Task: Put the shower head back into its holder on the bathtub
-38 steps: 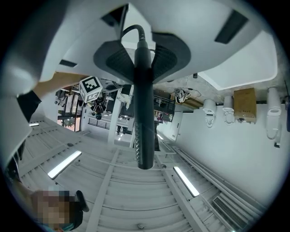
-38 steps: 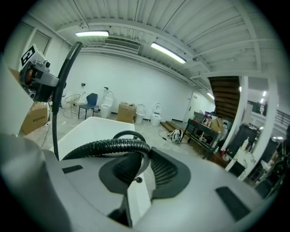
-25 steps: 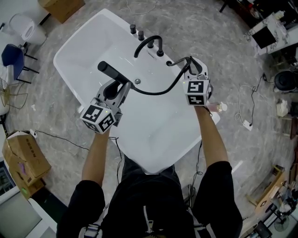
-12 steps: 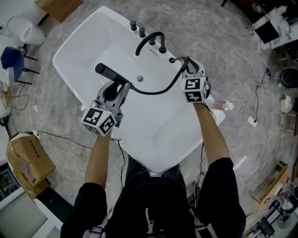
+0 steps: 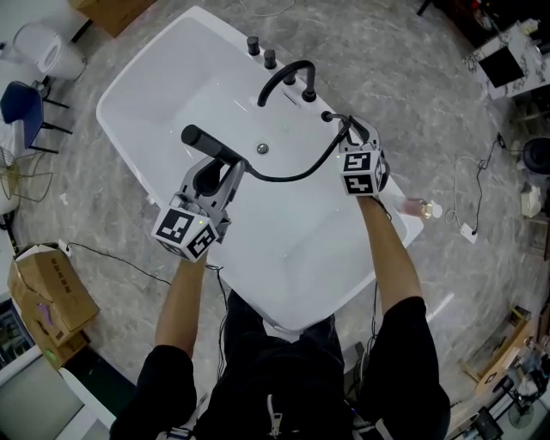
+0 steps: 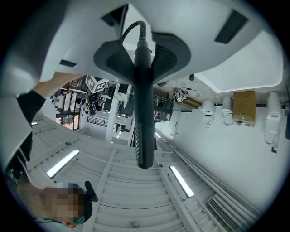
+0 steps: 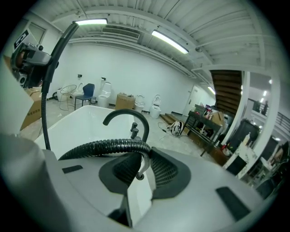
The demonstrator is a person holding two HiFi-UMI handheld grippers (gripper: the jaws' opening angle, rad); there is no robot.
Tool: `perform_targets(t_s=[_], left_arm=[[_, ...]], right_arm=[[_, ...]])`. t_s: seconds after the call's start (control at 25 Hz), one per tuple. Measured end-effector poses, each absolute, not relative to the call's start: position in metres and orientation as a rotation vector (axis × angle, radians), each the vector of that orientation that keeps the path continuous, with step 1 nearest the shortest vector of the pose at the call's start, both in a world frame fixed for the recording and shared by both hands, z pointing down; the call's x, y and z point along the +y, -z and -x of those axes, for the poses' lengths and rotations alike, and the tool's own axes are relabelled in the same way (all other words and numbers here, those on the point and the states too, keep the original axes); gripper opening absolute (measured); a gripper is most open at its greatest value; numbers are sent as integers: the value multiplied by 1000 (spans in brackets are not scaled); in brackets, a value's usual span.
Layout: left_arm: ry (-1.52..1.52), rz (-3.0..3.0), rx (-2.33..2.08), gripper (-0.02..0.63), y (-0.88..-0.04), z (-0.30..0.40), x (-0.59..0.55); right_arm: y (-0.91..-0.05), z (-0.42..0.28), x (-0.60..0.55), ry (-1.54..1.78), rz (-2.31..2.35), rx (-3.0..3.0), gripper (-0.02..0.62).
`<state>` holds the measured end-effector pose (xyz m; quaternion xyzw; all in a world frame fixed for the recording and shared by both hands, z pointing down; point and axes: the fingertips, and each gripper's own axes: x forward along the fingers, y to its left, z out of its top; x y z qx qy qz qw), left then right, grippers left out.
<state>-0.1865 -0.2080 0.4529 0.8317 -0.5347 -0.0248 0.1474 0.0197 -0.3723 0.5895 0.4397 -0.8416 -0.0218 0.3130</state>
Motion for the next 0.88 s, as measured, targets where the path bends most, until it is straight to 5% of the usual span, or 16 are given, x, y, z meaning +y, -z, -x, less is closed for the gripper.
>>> perform_targets(t_s=[0.88], left_arm=[[121,-2405,-1519,133,-517,184,-241]], right_arm=[[-716,-13,-383,-95,-1060,-2161,74]])
